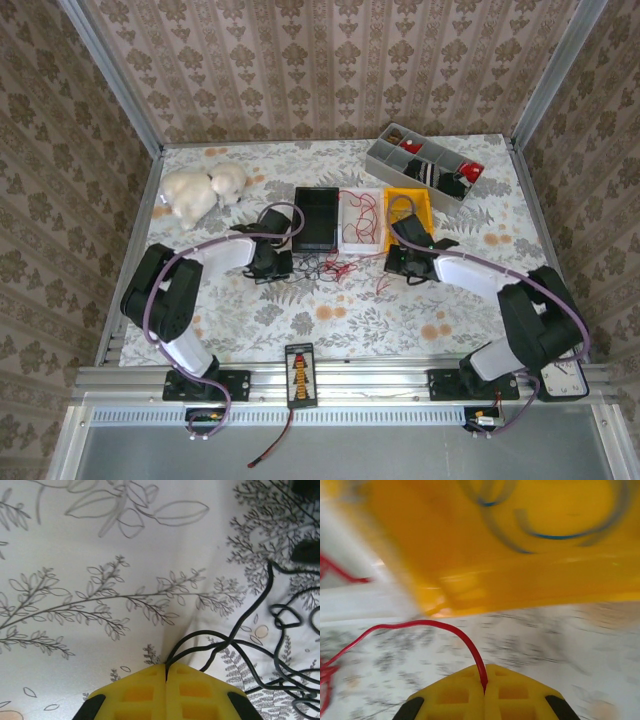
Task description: Untangle the cables
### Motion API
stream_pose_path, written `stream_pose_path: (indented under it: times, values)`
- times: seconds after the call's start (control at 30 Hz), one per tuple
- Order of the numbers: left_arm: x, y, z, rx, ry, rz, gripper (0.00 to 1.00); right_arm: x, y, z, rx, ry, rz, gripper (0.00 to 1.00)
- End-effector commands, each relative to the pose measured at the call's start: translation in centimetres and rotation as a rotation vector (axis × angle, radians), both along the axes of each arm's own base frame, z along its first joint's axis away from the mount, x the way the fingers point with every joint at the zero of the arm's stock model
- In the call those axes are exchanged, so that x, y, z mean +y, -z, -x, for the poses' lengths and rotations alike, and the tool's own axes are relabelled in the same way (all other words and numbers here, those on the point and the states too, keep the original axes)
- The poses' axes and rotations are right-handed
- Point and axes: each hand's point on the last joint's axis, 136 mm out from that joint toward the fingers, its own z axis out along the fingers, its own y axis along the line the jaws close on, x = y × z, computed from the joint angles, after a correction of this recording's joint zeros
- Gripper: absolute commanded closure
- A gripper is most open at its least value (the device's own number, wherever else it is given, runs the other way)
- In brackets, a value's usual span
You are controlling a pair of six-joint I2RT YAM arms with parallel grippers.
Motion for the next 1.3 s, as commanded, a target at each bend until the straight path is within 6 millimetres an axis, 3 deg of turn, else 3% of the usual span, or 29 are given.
stream_pose_path:
  times: [0.0,0.37,0.7,0.83,0.97,1.13,1.27]
  values:
    - [8.9,5.0,1.9,0.088,-0.179,-0.312,1.00,-5.4,0.7,2.7,0.060,0.173,0.157,1.00]
    - [10.2,4.7,2.0,0.085,-0.277,-0.287,1.00,-13.5,0.0,6.7,0.059,0.466,0.272,1.00]
    - [10.2,4.7,2.0,0.082,-0.282,-0.279,1.00,-18.5,-1.2,8.0,0.027,0.644,0.213,1.00]
    - [7.6,4.0,0.6,0.013,-0.188,-0.197,1.00,-17.8,-3.6,5.4,-0.098,0.555,0.172,1.00]
    - [3.2,1.9,-1.1,-0.126,-0.043,-0.062,1.00,-16.0,-8.9,2.6,-0.300,0.424,0.114,1.00]
    - [1.0,-0.1,-2.0,-0.228,0.021,-0.021,1.00,-11.1,-16.1,-0.1,-0.493,0.160,0.045,1.00]
    - [1.0,0.1,-1.9,-0.221,0.019,-0.025,1.00,-6.1,-19.0,-1.5,-0.543,-0.047,0.032,1.00]
